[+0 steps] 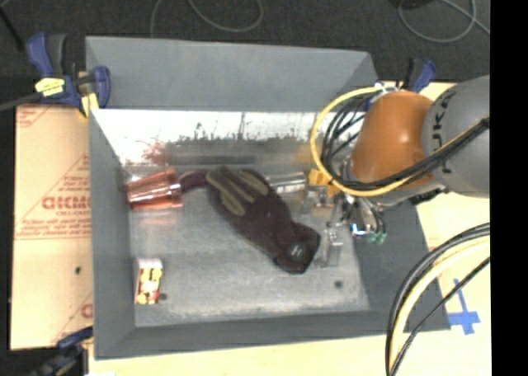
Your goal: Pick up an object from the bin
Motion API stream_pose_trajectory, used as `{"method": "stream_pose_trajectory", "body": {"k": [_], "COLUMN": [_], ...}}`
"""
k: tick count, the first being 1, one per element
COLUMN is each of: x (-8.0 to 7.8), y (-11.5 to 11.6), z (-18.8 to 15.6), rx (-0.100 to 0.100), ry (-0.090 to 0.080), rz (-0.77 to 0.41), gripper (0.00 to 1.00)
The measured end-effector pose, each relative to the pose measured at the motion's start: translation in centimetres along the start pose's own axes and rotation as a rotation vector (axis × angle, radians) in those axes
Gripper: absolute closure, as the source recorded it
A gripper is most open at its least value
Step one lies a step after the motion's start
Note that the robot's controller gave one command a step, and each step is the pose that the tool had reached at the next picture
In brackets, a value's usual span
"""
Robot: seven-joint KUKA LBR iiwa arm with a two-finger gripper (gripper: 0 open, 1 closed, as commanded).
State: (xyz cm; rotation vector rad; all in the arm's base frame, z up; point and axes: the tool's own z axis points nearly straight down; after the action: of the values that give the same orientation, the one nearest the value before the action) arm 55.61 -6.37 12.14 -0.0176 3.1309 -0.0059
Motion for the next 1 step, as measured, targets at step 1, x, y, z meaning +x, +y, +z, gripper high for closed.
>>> {"method": "stream_pose_trajectory", "body": {"k": [1], "x": [0.17], "y": [1.70], "z": [4.19], "rx": [-0.003], "ry": [0.007], "rz": [0.065], "gripper": [0.00]}}
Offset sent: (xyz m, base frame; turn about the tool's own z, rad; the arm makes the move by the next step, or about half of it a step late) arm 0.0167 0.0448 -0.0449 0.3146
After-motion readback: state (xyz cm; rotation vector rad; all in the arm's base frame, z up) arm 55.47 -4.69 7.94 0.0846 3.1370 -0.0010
